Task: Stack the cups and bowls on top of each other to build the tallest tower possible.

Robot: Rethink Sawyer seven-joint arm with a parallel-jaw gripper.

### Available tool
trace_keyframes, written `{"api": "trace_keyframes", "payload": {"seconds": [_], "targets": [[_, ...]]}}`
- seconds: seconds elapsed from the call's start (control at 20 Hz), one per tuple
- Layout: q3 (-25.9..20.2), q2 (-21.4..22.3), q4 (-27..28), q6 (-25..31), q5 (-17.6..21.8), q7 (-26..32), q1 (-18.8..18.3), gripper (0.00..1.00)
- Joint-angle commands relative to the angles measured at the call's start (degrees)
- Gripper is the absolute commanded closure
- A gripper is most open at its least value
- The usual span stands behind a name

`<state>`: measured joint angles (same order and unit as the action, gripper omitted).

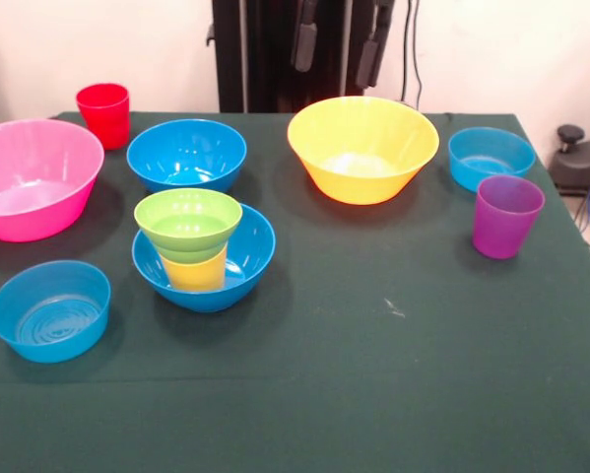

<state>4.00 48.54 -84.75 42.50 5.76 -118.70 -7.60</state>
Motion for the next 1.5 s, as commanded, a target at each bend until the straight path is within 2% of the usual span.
{"api": "trace_keyframes", "payload": {"seconds": [0.05,0.4,0.65,0.8,1.0,1.15,1.5], "targets": [[-3.5,-1.6,-5.8,-3.7,-0.4,-1.4,-3.7,0.00],[-6.5,-0.9,-8.6,-6.5,0.6,3.8,-9.3,0.00],[-8.4,-1.8,-9.3,-6.6,1.8,5.8,-11.6,0.00],[-8.7,-3.2,-9.6,-8.6,5.2,7.4,-11.8,0.00],[-12.5,-4.2,-11.4,-11.7,6.8,12.0,-14.3,0.00],[-16.8,-4.4,-12.1,-10.9,7.6,16.1,-17.0,0.00],[-19.1,-2.9,-12.3,-8.3,9.8,13.5,-17.6,0.00]]}}
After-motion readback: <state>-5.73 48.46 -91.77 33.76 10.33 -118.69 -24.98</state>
